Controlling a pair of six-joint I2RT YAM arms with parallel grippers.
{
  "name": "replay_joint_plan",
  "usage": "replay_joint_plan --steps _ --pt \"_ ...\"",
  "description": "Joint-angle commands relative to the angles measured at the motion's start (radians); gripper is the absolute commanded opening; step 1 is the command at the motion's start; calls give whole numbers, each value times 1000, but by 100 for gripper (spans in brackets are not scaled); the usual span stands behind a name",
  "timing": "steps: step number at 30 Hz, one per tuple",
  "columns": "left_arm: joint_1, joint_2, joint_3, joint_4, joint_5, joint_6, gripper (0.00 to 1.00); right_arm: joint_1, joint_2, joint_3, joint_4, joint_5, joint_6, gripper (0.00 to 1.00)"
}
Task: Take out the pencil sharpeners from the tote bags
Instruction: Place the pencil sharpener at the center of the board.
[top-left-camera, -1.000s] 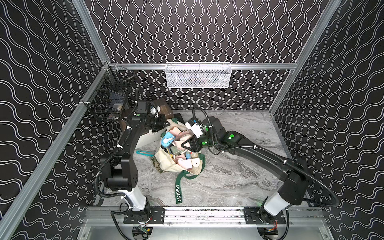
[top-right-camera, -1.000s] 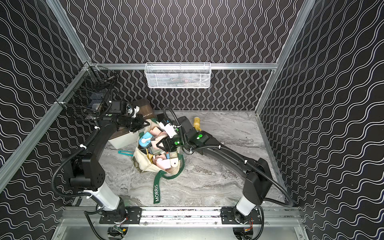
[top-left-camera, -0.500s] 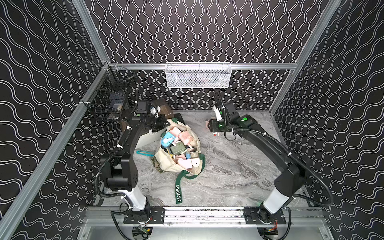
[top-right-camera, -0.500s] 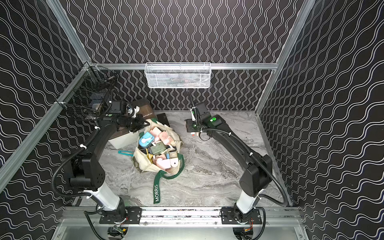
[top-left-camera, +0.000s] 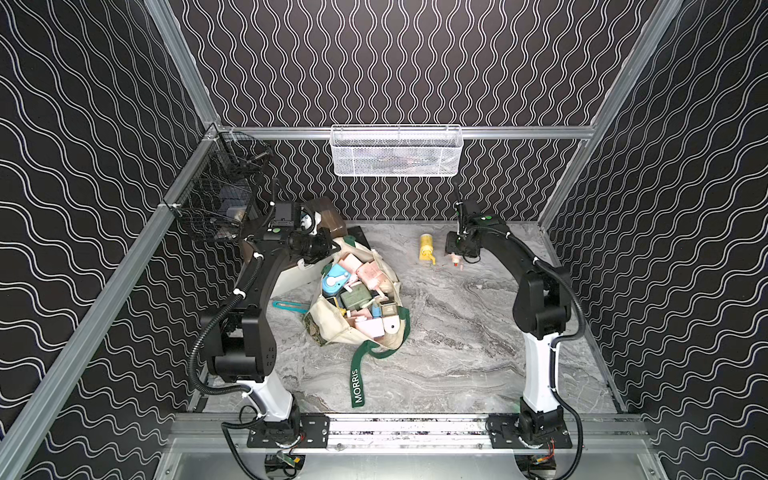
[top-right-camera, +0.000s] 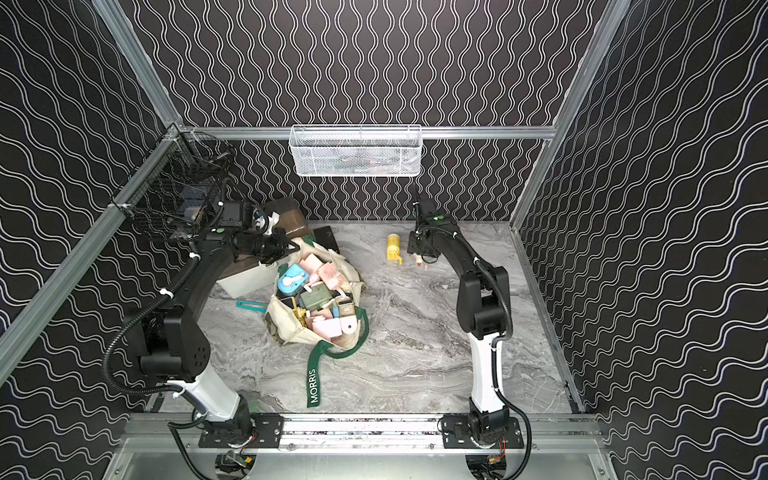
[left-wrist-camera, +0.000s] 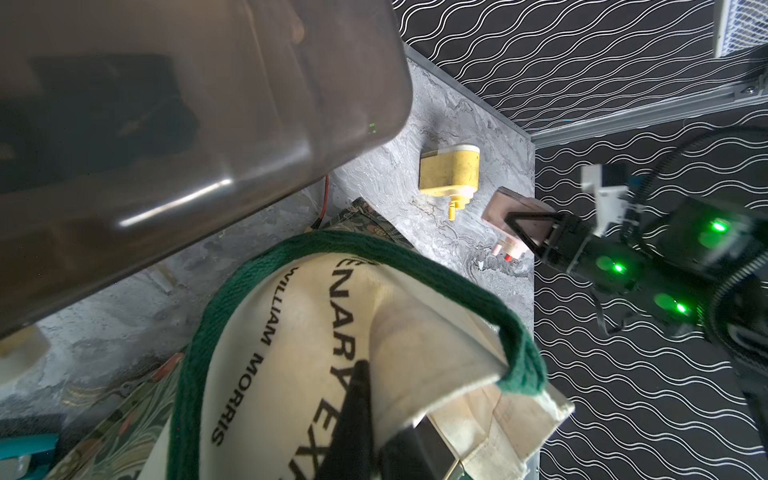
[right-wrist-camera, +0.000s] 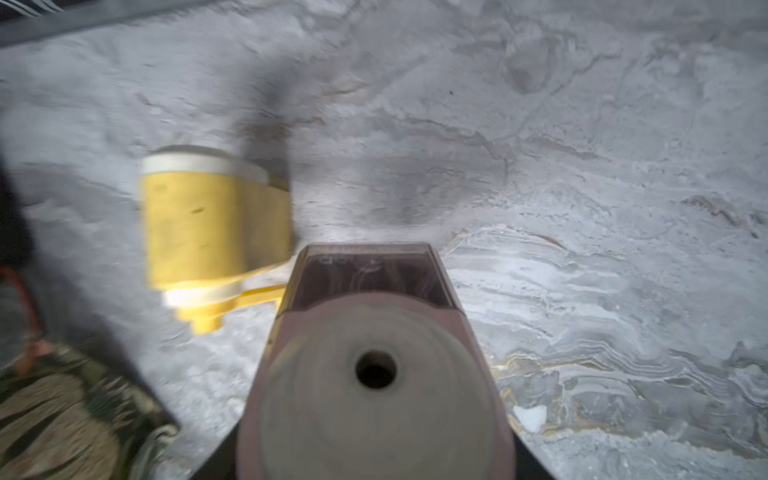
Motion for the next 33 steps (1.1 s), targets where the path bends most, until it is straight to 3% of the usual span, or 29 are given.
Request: replay_joint_plan --steps 1,22,29,33 --pt "1 -2 -2 -6 10 9 0 -18 78 99 -72 -26 -19 39" --pt "1 -4 -2 -9 2 11 0 17 287 342 -181 -48 -26 46" --pt "1 -5 -2 -8 4 11 0 30 288 351 -181 -18 -27 74" --pt "1 -4 -1 -9 3 11 0 32 280 354 -181 -5 -29 80"
